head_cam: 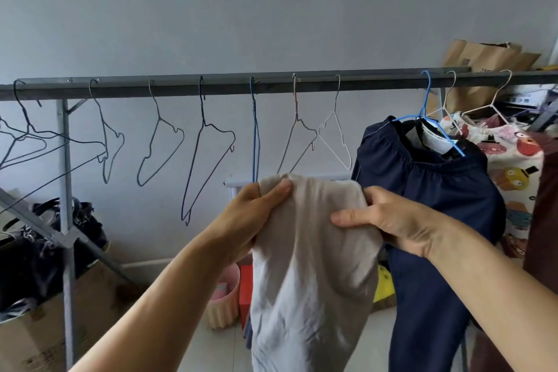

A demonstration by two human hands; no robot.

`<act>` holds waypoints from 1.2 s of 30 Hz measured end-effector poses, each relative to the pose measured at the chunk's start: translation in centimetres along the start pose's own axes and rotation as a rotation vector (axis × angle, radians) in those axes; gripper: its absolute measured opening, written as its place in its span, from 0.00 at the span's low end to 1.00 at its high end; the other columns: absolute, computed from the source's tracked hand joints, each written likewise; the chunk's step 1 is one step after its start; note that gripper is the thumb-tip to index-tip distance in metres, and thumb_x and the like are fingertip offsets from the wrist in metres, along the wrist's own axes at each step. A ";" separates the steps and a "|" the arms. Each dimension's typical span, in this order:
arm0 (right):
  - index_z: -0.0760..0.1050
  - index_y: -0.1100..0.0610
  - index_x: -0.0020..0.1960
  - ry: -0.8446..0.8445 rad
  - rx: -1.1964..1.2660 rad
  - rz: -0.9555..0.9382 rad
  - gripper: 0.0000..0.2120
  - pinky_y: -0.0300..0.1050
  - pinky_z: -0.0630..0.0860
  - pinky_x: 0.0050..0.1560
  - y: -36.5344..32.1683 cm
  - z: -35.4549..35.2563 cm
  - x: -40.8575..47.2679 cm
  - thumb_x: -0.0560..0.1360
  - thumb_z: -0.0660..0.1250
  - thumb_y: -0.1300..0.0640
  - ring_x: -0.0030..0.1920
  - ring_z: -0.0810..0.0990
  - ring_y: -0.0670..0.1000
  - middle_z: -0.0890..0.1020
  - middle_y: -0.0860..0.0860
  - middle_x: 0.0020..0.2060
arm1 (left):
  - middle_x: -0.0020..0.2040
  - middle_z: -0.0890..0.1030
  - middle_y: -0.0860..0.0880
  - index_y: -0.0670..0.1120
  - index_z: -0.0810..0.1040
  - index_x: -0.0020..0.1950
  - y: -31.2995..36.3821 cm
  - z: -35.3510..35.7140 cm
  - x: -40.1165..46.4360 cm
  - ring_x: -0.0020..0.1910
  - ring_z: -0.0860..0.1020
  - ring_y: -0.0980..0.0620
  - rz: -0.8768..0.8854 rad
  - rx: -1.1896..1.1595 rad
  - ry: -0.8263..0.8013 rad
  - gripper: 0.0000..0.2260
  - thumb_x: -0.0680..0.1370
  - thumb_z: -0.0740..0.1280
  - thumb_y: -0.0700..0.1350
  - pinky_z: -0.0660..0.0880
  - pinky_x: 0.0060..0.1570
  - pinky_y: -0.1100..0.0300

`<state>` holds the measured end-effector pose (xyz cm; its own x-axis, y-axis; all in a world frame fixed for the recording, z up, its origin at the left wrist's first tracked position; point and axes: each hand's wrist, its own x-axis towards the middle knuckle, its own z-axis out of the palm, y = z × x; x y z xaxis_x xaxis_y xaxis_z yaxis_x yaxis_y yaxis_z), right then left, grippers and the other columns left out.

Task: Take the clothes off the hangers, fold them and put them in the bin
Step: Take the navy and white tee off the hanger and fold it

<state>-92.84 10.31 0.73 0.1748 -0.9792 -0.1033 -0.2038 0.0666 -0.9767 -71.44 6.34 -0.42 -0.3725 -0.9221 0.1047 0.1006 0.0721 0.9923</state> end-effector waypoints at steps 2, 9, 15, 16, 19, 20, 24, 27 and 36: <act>0.80 0.65 0.55 0.069 0.047 -0.004 0.22 0.44 0.81 0.48 1.0 -0.3 -0.3 0.63 0.74 0.56 0.49 0.85 0.56 0.86 0.59 0.48 | 0.47 0.84 0.39 0.36 0.81 0.54 0.7 -0.3 0.0 0.44 0.83 0.48 -0.046 0.012 0.001 0.15 0.81 0.64 0.48 0.80 0.44 0.58; 0.77 0.64 0.40 0.264 0.189 -0.140 0.11 0.33 0.74 0.25 -0.1 0.1 -0.1 0.79 0.64 0.61 0.25 0.80 0.43 0.81 0.51 0.25 | 0.49 0.85 0.42 0.41 0.81 0.58 0.2 -1.0 0.6 0.45 0.83 0.49 -0.116 -0.133 -0.009 0.27 0.74 0.63 0.62 0.81 0.44 0.54; 0.82 0.65 0.47 0.204 0.369 -0.018 0.12 0.44 0.80 0.43 0.2 -0.8 -0.1 0.74 0.70 0.55 0.39 0.84 0.53 0.84 0.57 0.40 | 0.44 0.85 0.42 0.38 0.82 0.51 -2.9 0.6 0.1 0.43 0.83 0.49 -0.077 -0.037 0.158 0.13 0.76 0.70 0.48 0.80 0.43 0.57; 0.83 0.63 0.48 0.181 0.350 -0.015 0.10 0.45 0.80 0.45 0.6 -0.8 -0.2 0.71 0.72 0.57 0.41 0.84 0.53 0.85 0.57 0.43 | 0.42 0.85 0.41 0.38 0.82 0.49 -2.9 0.7 0.2 0.41 0.83 0.48 -0.050 -0.039 0.191 0.12 0.78 0.69 0.47 0.80 0.41 0.58; 0.74 0.58 0.63 0.348 0.216 -0.040 0.21 0.45 0.78 0.45 2.1 -0.6 0.7 0.72 0.70 0.68 0.49 0.82 0.55 0.80 0.59 0.53 | 0.45 0.84 0.38 0.39 0.79 0.55 -2.7 0.8 0.5 0.44 0.84 0.43 0.052 0.067 0.333 0.12 0.77 0.72 0.46 0.81 0.47 0.51; 0.71 0.52 0.67 0.429 0.185 -0.047 0.25 0.45 0.77 0.46 2.2 -0.2 0.8 0.73 0.69 0.68 0.52 0.81 0.55 0.79 0.57 0.55 | 0.46 0.84 0.40 0.43 0.76 0.60 -2.6 0.7 0.6 0.44 0.83 0.44 0.065 0.118 0.392 0.15 0.76 0.72 0.46 0.80 0.49 0.50; 0.74 0.44 0.65 0.269 0.207 -0.085 0.24 0.42 0.76 0.49 2.0 0.1 0.9 0.72 0.73 0.59 0.56 0.81 0.52 0.78 0.55 0.61 | 0.42 0.81 0.44 0.55 0.75 0.65 -2.0 0.0 0.9 0.41 0.79 0.50 0.091 0.145 0.304 0.15 0.80 0.68 0.41 0.78 0.46 0.58; 0.73 0.50 0.66 0.071 -0.065 -0.067 0.31 0.41 0.77 0.52 1.9 0.2 0.4 0.65 0.77 0.59 0.54 0.82 0.51 0.82 0.53 0.55 | 0.50 0.84 0.46 0.46 0.81 0.62 -1.5 -1.0 0.8 0.48 0.81 0.52 0.041 0.113 0.136 0.20 0.71 0.74 0.36 0.78 0.51 0.63; 0.77 0.66 0.51 0.299 -0.490 -0.330 0.14 0.50 0.75 0.46 1.5 -0.9 1.7 0.70 0.75 0.59 0.45 0.80 0.61 0.80 0.63 0.43 | 0.37 0.79 0.55 0.54 0.80 0.41 0.4 -2.7 0.0 0.40 0.76 0.55 0.353 1.042 0.216 0.03 0.73 0.73 0.47 0.70 0.38 0.63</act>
<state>-93.72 8.61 -0.74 0.0428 -0.9490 0.3124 -0.6125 -0.2720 -0.7422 -68.95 5.31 -0.22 -0.2974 -0.8266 0.4778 -0.6904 0.5319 0.4904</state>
